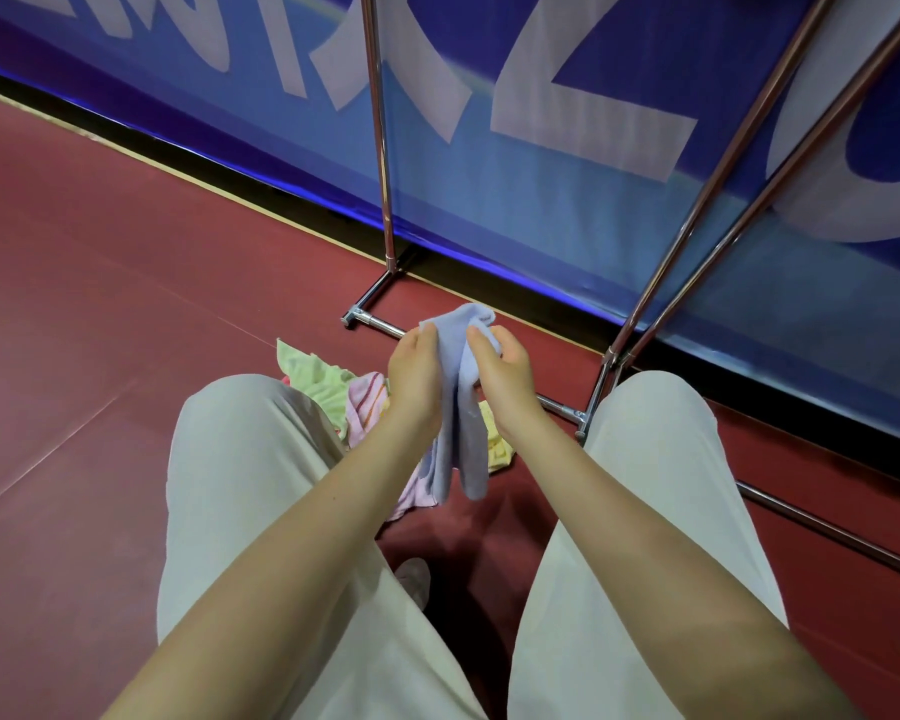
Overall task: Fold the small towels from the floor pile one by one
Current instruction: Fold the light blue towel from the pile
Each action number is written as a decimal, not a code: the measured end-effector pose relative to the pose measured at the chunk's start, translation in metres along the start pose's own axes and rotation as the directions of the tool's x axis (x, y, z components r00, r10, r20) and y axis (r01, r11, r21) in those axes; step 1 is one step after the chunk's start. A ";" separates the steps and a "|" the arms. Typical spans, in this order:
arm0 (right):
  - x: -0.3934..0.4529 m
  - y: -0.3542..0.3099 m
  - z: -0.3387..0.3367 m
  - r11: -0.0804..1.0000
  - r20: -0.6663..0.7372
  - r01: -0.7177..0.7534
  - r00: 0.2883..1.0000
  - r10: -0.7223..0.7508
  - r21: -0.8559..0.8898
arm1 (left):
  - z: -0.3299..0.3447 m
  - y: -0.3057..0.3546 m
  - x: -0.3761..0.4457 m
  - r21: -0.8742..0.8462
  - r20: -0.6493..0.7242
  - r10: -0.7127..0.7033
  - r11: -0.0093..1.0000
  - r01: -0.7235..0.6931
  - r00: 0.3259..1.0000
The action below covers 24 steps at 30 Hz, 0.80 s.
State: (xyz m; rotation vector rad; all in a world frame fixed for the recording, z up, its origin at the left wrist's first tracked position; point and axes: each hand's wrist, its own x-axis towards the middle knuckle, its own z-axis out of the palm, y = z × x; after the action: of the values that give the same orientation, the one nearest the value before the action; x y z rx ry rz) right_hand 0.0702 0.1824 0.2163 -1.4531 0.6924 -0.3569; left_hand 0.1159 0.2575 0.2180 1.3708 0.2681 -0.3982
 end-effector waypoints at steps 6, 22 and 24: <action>0.000 0.000 0.002 0.998 -0.027 0.035 0.999 -0.034 0.046 | 0.005 -0.003 -0.010 0.061 0.068 0.190 0.979 -0.194 0.979; -0.003 -0.006 -0.008 0.933 0.092 0.317 0.948 -0.306 -0.167 | -0.009 0.003 -0.010 0.014 0.186 0.245 0.968 -0.252 0.951; 0.000 -0.005 -0.012 0.897 0.066 0.380 0.924 -0.376 -0.224 | -0.008 0.004 -0.012 0.026 0.205 0.226 0.971 -0.236 0.952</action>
State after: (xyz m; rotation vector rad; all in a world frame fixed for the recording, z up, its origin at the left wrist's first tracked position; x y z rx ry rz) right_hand 0.0632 0.1724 0.2215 -1.8187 0.4392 -0.5751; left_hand 0.1070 0.2671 0.2249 1.3822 -0.0698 -0.3455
